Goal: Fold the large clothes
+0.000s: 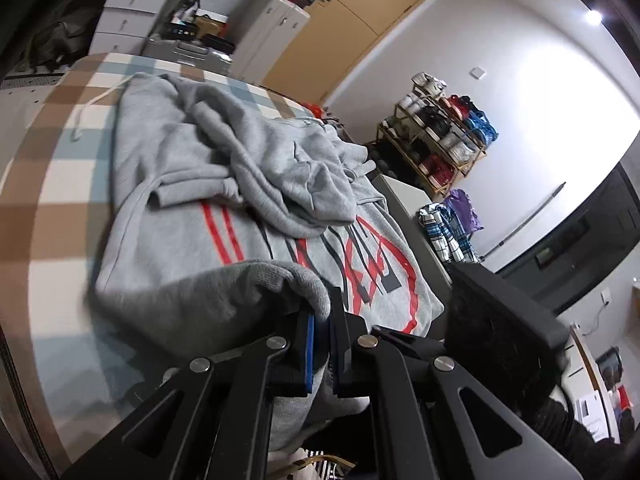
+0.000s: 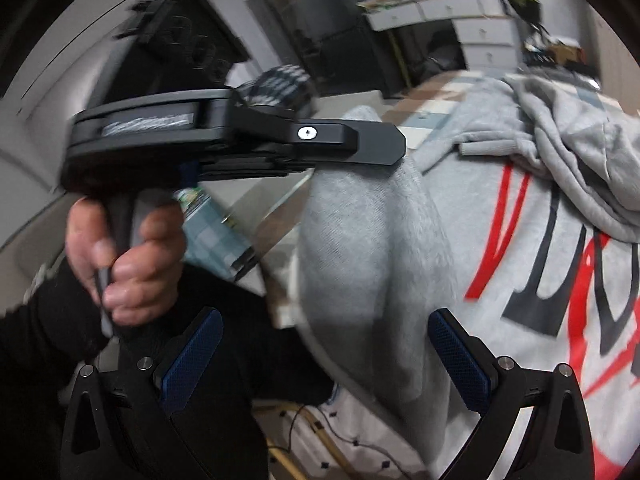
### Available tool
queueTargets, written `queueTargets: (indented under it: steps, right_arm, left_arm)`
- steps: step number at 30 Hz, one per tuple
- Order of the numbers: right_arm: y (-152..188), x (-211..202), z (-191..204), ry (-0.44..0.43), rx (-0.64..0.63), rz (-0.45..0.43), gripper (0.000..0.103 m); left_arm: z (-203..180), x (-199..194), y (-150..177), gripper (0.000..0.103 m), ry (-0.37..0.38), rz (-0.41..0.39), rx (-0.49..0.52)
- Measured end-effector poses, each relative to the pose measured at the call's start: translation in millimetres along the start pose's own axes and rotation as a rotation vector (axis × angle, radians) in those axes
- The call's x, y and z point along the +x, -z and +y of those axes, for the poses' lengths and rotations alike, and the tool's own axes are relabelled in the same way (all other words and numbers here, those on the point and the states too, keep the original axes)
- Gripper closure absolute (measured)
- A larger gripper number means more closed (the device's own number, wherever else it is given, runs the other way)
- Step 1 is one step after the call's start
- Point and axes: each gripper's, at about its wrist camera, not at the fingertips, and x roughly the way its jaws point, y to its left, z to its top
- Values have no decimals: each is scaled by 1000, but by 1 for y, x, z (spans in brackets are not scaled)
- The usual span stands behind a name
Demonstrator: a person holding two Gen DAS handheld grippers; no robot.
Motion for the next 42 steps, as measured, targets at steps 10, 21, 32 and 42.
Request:
queueTargets:
  steps: [10, 21, 32, 42]
  right_arm:
    - [-40, 27, -78, 82, 185, -4, 25]
    - [-31, 22, -116, 28, 296, 37, 97]
    - [-26, -29, -119, 164, 246, -78, 99]
    - [1, -71, -34, 126, -141, -167, 18]
  left_arm:
    - [51, 4, -4, 78, 0, 88, -93]
    - [73, 0, 26, 27, -96, 205, -205]
    - [48, 24, 31, 41, 33, 313, -146]
    - [42, 12, 12, 43, 307, 219, -215]
